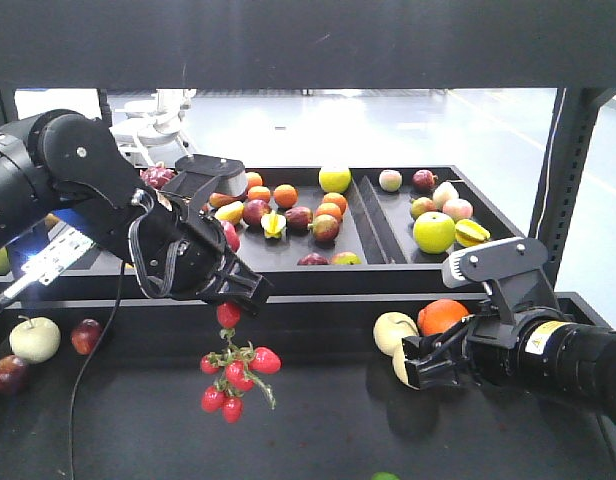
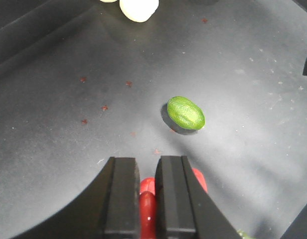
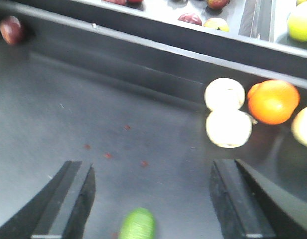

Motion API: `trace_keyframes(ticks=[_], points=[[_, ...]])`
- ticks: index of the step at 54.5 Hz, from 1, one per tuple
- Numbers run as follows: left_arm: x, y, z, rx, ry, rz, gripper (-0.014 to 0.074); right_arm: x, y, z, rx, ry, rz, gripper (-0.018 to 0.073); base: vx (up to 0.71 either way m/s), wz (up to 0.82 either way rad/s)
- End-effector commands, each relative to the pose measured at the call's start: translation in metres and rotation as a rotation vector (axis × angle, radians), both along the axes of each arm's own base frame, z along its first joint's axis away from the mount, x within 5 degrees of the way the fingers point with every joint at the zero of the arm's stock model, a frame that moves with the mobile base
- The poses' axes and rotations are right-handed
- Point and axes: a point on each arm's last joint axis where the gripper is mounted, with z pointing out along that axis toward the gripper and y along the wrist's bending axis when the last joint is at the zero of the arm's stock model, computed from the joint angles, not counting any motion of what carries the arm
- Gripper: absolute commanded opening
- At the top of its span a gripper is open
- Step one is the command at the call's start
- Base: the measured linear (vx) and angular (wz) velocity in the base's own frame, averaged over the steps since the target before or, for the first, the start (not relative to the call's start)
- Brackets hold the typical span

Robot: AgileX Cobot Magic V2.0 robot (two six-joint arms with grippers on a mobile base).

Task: Pick snacks and fruit into basket
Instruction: 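Reach the right gripper in toward the green lime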

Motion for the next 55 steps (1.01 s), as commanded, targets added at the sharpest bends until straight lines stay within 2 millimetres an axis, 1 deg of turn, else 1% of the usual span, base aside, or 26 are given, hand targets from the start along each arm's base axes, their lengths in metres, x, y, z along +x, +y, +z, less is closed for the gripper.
trace_keyframes(ticks=[1, 8, 15, 24, 32, 40, 45, 55], points=[[-0.012, 0.004, 0.035, -0.081, -0.115, 0.016, -0.0006, 0.002, -0.002, 0.031, 0.053, -0.154, -0.026, 0.0519, 0.0, 0.0], [-0.012, 0.004, 0.035, -0.081, -0.115, 0.016, -0.0006, 0.007, 0.0, 0.036, 0.048, -0.119, -0.013, 0.0519, 0.0, 0.0], [-0.012, 0.004, 0.035, -0.081, -0.115, 0.016, -0.0006, 0.02, 0.007, 0.041, 0.044, -0.045, 0.008, 0.0519, 0.0, 0.0], [-0.012, 0.004, 0.035, -0.081, -0.115, 0.016, -0.0006, 0.035, 0.013, 0.041, 0.042, 0.033, 0.018, 0.0519, 0.0, 0.0], [-0.012, 0.004, 0.035, -0.081, -0.115, 0.016, -0.0006, 0.045, 0.016, 0.039, 0.047, 0.05, 0.014, 0.0519, 0.0, 0.0], [-0.012, 0.004, 0.035, -0.081, -0.115, 0.016, -0.0006, 0.055, 0.019, 0.031, 0.04, 0.085, 0.017, 0.0519, 0.0, 0.0], [-0.012, 0.004, 0.035, -0.081, -0.115, 0.016, -0.0006, 0.063, 0.022, 0.023, 0.027, 0.128, 0.022, 0.0519, 0.0, 0.0], [-0.012, 0.004, 0.035, -0.081, -0.115, 0.016, -0.0006, 0.078, 0.028, 0.0, 0.004, 0.25, 0.028, 0.0519, 0.0, 0.0]])
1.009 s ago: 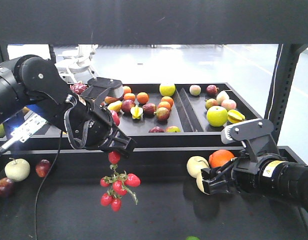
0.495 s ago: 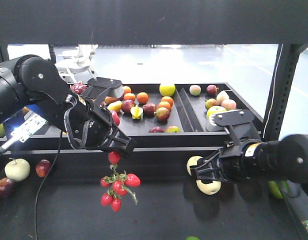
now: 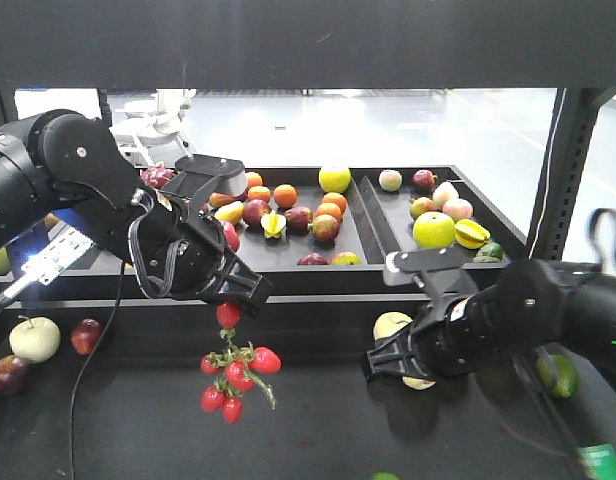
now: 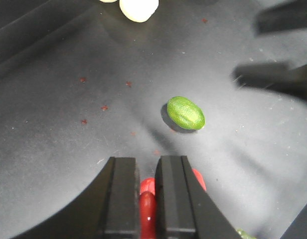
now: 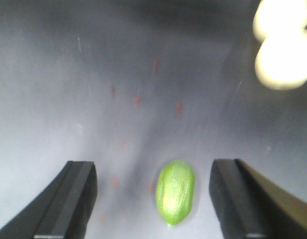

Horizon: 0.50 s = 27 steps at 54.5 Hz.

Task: Pick snacks and fruit into basket
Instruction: 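Reach the right gripper in toward the green lime, then lower the open right gripper over the green lime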

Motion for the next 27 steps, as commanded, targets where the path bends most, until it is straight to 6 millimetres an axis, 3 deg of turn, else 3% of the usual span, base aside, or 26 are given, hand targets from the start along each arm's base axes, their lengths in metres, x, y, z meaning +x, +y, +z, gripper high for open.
trace_keyframes(ticks=[1, 14, 27], points=[[-0.012, 0.004, 0.035, -0.081, -0.114, 0.015, -0.0006, 0.011, 0.0, 0.027, 0.023, -0.119, -0.011, 0.0519, 0.0, 0.0], [-0.012, 0.004, 0.035, -0.081, -0.114, 0.015, -0.0006, 0.027, 0.003, 0.012, -0.006, -0.068, -0.023, 0.0519, 0.0, 0.0], [-0.012, 0.004, 0.035, -0.081, -0.113, 0.015, -0.0006, 0.027, 0.003, 0.007, -0.019, -0.033, -0.017, 0.0519, 0.0, 0.0]])
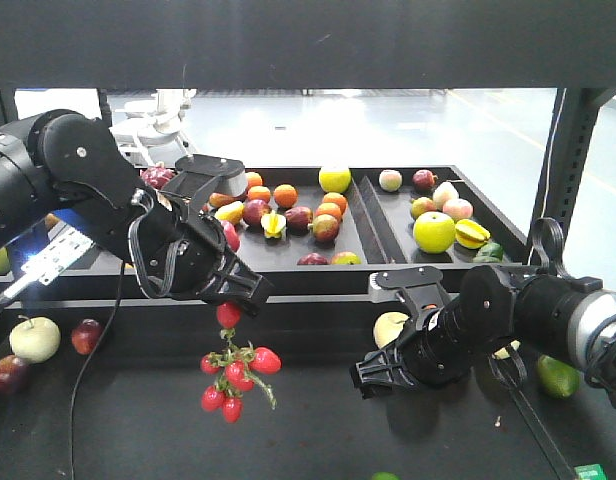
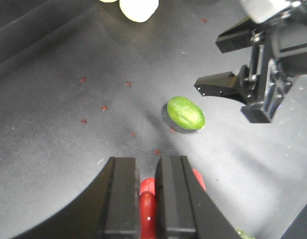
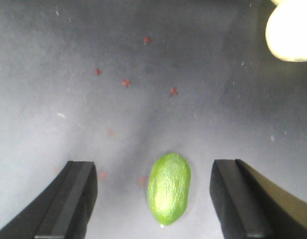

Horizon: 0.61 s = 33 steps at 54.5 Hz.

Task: Pick snacks and fruit into basket
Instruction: 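Lower the open right gripper over the green lime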

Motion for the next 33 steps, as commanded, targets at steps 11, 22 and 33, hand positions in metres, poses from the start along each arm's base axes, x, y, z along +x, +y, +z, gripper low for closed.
trace_keyframes(ticks=[11, 22, 33], points=[[-0.012, 0.004, 0.035, -0.081, -0.113, 0.015, -0.0006, 0.0, -0.003, 0.033, 0.022, -0.097, -0.006, 0.0519, 0.0, 0.0], [-0.012, 0.004, 0.035, -0.081, -0.113, 0.015, -0.0006, -0.001, -0.003, 0.032, 0.023, -0.086, -0.01, 0.0519, 0.0, 0.0], [-0.012, 0.004, 0.035, -0.081, -0.113, 0.015, -0.0006, 0.004, -0.001, 0.017, 0.016, -0.049, -0.014, 0.0519, 0.0, 0.0]])
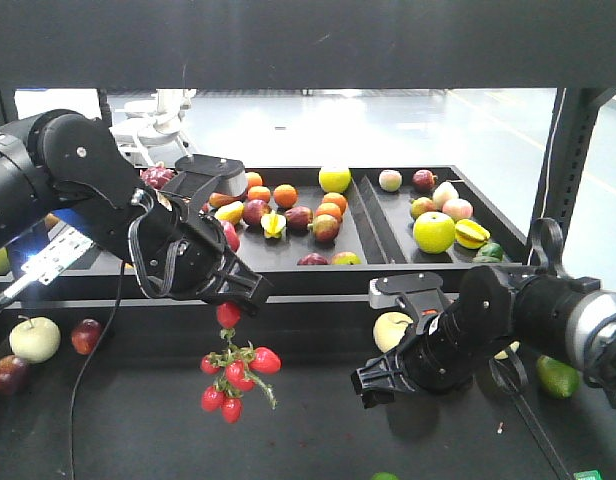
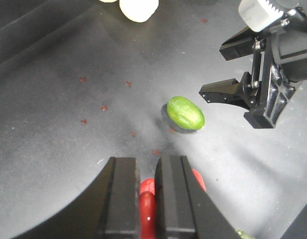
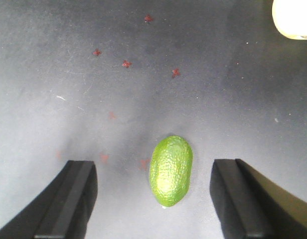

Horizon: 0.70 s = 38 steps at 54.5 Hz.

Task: Pick snacks and fruit into basket
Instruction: 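Lower the open right gripper over the green lime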

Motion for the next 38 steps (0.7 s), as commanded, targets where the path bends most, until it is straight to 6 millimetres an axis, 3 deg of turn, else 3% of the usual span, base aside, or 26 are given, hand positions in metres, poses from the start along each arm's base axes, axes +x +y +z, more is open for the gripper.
trace_keyframes(ticks=[1, 38], points=[[-0.012, 0.004, 0.035, -0.081, -0.113, 0.015, -0.0006, 0.006, -0.001, 0.022, 0.023, -0.099, -0.008, 0.0519, 0.0, 0.0], [-0.012, 0.004, 0.035, -0.081, -0.114, 0.015, -0.0006, 0.019, 0.001, -0.024, -0.017, -0.022, -0.029, 0.0519, 0.0, 0.0]])
